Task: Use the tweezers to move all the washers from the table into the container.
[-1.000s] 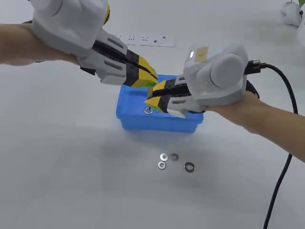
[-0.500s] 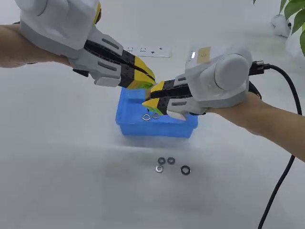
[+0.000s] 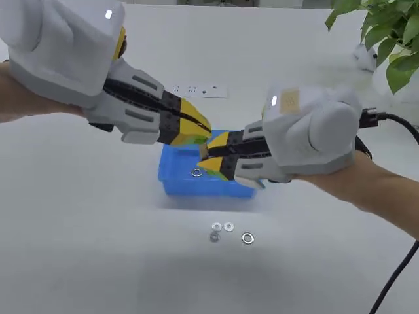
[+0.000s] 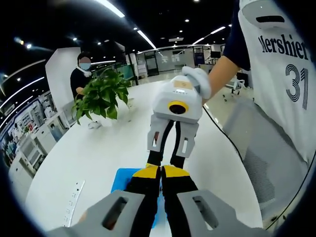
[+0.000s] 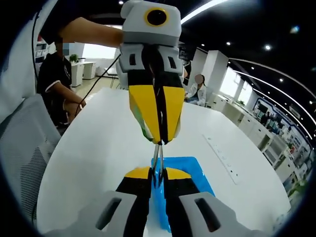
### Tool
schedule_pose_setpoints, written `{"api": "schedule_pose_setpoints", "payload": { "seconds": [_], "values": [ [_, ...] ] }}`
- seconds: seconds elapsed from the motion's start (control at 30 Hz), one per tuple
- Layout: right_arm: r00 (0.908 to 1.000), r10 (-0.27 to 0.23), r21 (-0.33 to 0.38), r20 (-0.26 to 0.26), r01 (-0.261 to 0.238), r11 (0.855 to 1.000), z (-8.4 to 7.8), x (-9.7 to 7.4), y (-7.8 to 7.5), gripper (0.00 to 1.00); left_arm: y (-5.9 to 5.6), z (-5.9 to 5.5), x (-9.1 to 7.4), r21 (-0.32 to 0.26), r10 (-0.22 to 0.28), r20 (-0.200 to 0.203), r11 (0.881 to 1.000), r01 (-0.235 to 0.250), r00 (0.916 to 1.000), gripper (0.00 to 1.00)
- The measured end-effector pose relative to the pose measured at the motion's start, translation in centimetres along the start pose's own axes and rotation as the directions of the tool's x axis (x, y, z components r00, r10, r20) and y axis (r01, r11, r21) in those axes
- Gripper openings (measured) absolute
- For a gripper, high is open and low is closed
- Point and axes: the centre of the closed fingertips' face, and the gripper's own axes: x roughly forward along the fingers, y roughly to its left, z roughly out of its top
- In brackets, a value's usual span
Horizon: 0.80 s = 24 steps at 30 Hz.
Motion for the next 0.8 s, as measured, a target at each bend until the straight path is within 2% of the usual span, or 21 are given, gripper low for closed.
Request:
{"api": "schedule_pose_setpoints", "payload": {
  "seconds": [0.17,0.2,0.4,0.47,0.8],
  "values": [
    [0.9996,0.026,-0.009,-0.01,-0.026,1.0,-0.5,-0.8,2.3,0.1,-2.0,0.1,0.2,-0.003,-0.033,0.002,0.999,0.033,0.9995,0.05],
    [0.9992,0.038,-0.008,-0.013,-0.038,0.999,-0.7,-0.9,2.9,0.1,-2.7,0.2,0.6,-0.004,-0.041,-0.001,0.999,0.041,0.9991,0.05],
    [0.9964,0.081,-0.004,-0.027,-0.081,0.997,-1.3,-1.0,4.8,0.11,-4.7,0.0,1.2,-0.019,-0.063,-0.005,0.998,0.063,0.998,0.05],
    [0.995,0.096,0.002,-0.026,-0.096,0.995,-1.3,-1.0,5.2,0.11,-5.0,0.0,1.2,-0.021,-0.068,-0.005,0.997,0.068,0.9977,0.05],
    [0.9941,0.106,0.051,-0.022,-0.105,0.993,-1.7,-0.9,5.9,0.12,-5.4,0.1,0.7,-0.044,-0.053,0.017,0.998,0.054,0.9984,0.05]
  ]
}}
